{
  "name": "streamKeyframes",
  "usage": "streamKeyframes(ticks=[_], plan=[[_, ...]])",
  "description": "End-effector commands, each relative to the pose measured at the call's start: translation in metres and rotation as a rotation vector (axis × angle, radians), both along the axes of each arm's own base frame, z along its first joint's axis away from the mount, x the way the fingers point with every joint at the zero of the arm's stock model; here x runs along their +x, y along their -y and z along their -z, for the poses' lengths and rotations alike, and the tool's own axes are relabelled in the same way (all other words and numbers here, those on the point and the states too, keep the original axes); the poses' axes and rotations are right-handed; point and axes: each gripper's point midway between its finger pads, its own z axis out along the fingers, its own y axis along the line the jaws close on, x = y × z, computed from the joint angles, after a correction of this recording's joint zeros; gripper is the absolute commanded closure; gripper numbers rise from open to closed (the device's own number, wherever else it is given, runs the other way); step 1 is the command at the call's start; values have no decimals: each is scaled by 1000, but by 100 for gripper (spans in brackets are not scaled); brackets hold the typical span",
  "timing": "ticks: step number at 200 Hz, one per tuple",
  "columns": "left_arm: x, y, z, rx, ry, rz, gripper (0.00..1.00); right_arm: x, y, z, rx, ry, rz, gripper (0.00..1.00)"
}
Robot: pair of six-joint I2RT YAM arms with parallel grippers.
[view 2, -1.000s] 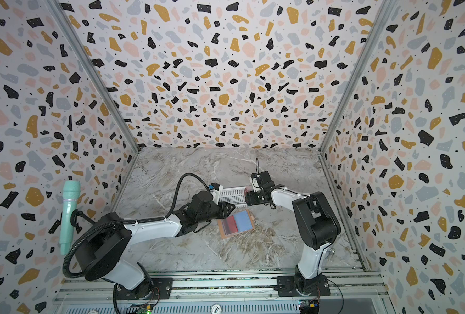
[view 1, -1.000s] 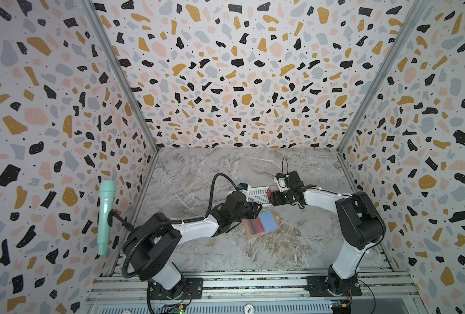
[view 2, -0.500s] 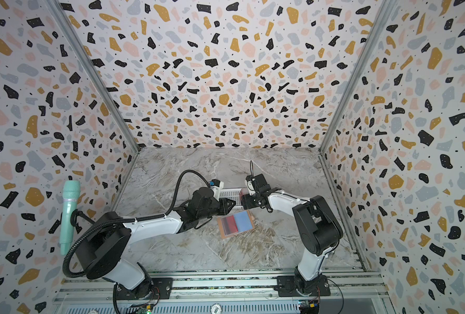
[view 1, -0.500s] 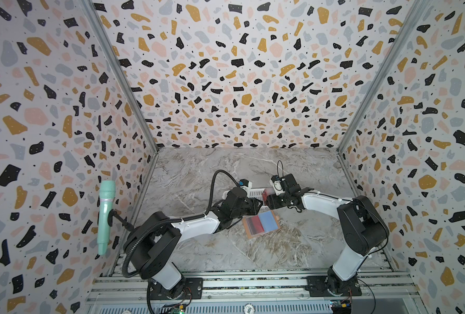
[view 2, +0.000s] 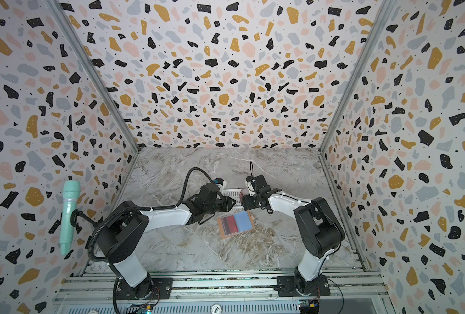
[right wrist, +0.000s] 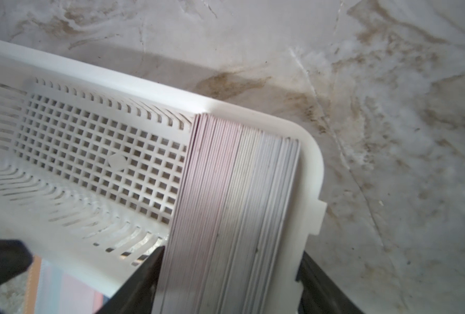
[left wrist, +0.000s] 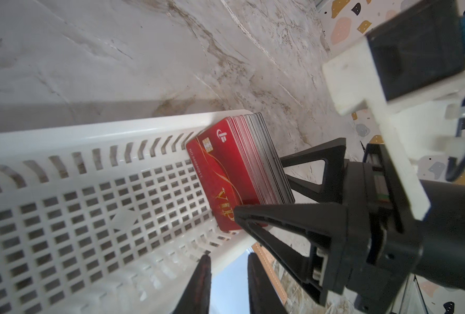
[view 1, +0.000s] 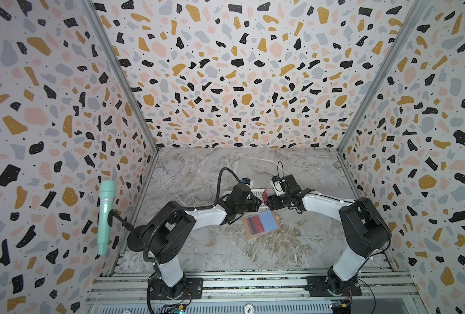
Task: Insert credit cards into a card holder
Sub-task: Move the storage box to the center of the table, then pick up the credit card from the storage box.
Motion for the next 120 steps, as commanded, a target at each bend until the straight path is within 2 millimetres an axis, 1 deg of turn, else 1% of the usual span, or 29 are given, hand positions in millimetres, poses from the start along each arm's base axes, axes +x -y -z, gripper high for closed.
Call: streamKeyframes(ticks=[1, 29, 34, 36, 41, 58, 69, 120], plan=[[10, 4, 0, 21, 15, 15, 76, 4, 7, -22, -5, 23, 37, 22], [21, 9, 7, 33, 12, 10, 80, 9, 7, -34, 10, 28, 79, 14], [23, 10, 8, 34, 12, 8, 80, 10, 7, -36, 12, 29, 91, 14], [22, 8, 12, 49, -3, 6, 80, 11, 8, -37, 13, 30, 94, 14], [22, 7, 16, 58, -11, 1, 81, 12, 8, -38, 17, 30, 103, 14], [28, 8, 21, 64, -21, -8, 83, 14, 4, -42, 34, 32, 111, 14], [30, 7, 29, 84, -43, -14, 84, 16, 0, -42, 37, 30, 108, 14], [40, 7, 49, 121, -81, -38, 90, 26, -3, -36, 17, 23, 142, 14]])
